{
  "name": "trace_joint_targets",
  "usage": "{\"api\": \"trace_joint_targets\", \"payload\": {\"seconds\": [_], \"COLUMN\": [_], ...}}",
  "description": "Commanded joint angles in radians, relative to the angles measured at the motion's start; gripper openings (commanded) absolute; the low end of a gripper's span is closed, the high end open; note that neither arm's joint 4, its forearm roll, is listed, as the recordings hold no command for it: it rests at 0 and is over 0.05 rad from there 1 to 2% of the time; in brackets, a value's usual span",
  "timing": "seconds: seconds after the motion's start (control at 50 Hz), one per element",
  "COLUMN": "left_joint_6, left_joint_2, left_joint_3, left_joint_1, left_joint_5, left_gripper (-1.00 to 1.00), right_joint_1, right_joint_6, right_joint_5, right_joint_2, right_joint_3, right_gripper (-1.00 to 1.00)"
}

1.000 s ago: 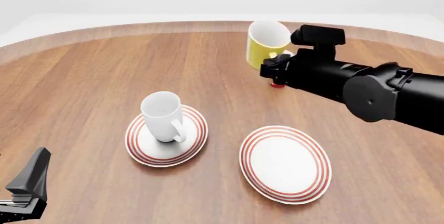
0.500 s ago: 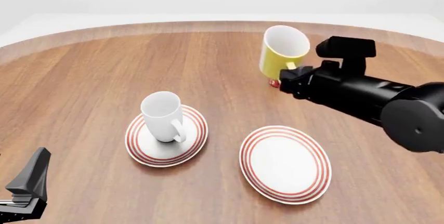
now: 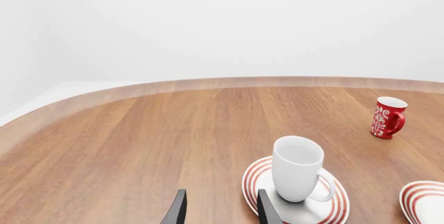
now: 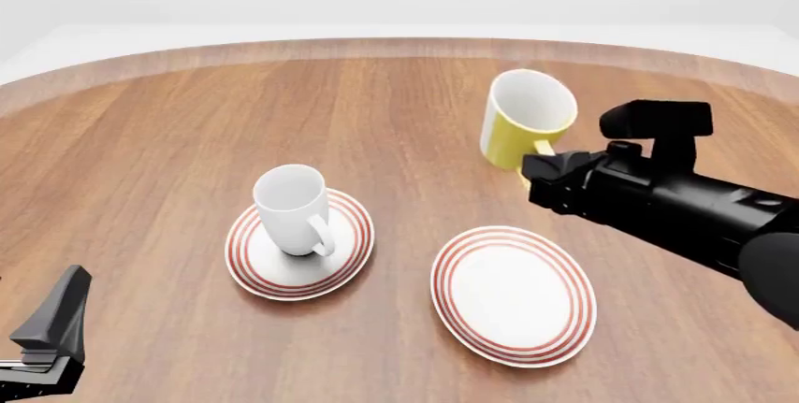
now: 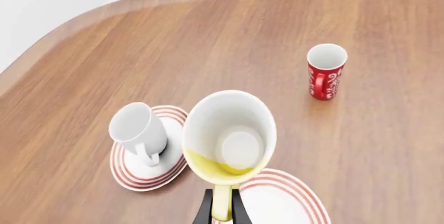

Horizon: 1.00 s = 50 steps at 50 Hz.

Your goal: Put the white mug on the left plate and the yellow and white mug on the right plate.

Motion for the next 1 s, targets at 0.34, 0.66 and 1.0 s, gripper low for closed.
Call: {"api": "trace_joint_targets", "payload": {"seconds": [0.34, 0.66, 1.0], "left_joint_6": [0.0, 0.0, 0.0], "left_joint_2": [0.0, 0.0, 0.0], "left_joint_3": [0.0, 0.0, 0.0], "left_joint_1": [0.0, 0.0, 0.0], "left_joint_5": [0.0, 0.0, 0.0], "left_gripper": [1.0, 1.0, 1.0], "right_joint_1": [0.022, 0.036, 0.048], "right_joint_6": [0.006, 0.014, 0.014], "right_joint_5": [0.068, 0.094, 0.125], "right_joint_2": [-0.146, -0.208, -0.27], "right_joint_3": [0.09, 0.149, 0.201], "right_gripper": [-1.0, -1.0, -1.0]}}
